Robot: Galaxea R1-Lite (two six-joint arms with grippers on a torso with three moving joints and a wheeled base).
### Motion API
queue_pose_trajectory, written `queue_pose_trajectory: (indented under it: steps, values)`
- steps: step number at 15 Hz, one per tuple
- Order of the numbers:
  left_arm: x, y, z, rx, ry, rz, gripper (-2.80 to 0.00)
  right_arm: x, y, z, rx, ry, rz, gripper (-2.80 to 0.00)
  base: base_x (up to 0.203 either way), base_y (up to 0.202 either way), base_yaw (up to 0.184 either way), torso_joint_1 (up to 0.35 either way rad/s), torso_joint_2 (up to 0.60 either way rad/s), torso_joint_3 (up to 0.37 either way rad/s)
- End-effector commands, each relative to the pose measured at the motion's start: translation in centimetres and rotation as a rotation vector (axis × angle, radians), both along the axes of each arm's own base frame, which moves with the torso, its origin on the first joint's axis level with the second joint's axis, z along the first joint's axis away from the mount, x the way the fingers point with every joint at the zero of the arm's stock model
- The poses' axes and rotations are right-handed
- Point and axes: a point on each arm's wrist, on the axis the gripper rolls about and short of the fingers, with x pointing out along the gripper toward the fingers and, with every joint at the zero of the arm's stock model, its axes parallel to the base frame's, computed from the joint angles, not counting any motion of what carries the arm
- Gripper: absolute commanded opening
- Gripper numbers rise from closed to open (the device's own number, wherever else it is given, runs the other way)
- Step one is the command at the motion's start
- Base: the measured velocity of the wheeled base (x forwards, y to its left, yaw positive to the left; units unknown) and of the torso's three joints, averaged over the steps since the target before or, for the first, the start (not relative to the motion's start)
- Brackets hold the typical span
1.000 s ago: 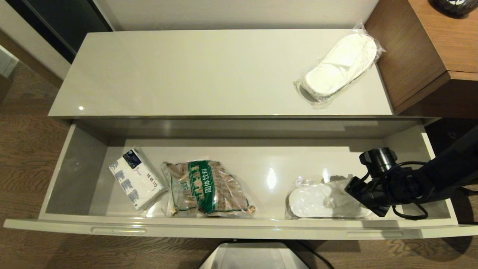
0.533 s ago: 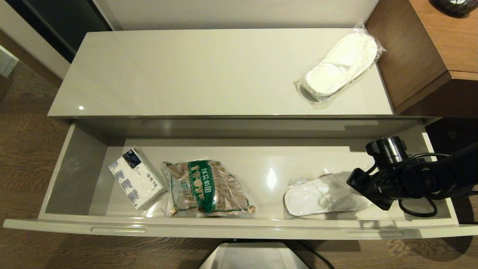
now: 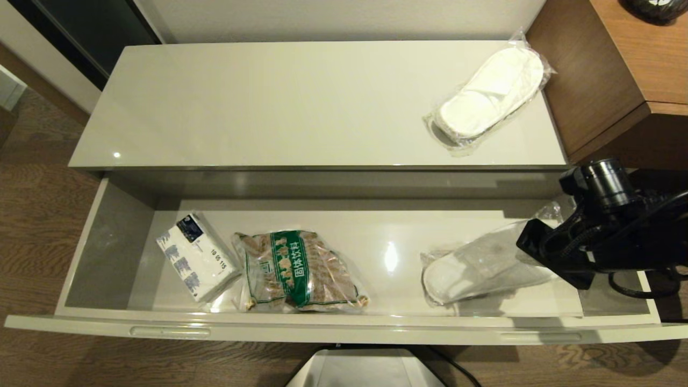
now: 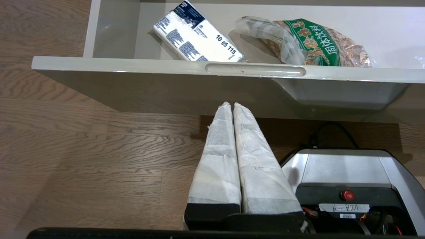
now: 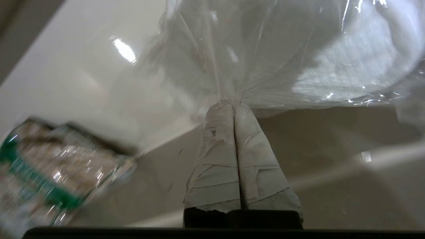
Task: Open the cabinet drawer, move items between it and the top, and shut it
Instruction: Take out the disposable slippers from the drawer
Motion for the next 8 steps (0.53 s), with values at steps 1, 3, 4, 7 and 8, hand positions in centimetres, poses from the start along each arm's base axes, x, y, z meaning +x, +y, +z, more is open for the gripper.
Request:
queue_pose_trajectory:
  steps: [1,3,4,7,8]
  values:
    - [0.0,0.0,0.0,0.000,-0.001,0.001,-2.80,-3.6,0.0,4.7,0.024,-0.070,0.022,-2.80,0.000,0.000,0.000,0.000,0.00,0.000]
    - [0.0,0.0,0.0,0.000,-0.001,0.001,-2.80,-5.1,-0.2,6.2,0.026,-0.076,0.023,-2.80,0.000,0.000,0.000,0.000,0.00,0.000]
    - [0.0,0.0,0.0,0.000,-0.001,0.001,-2.80,-5.6,-0.4,6.7,0.025,-0.073,0.023,-2.80,0.000,0.000,0.000,0.000,0.00,0.000]
    - [0.0,0.0,0.0,0.000,-0.001,0.001,-2.80,-6.9,-0.7,7.3,0.020,-0.056,0.022,-2.80,0.000,0.000,0.000,0.000,0.00,0.000]
    - [0.0,0.0,0.0,0.000,-0.001,0.001,-2.80,-6.9,-0.7,7.2,0.019,-0.049,0.023,-2.80,0.000,0.000,0.000,0.000,0.00,0.000]
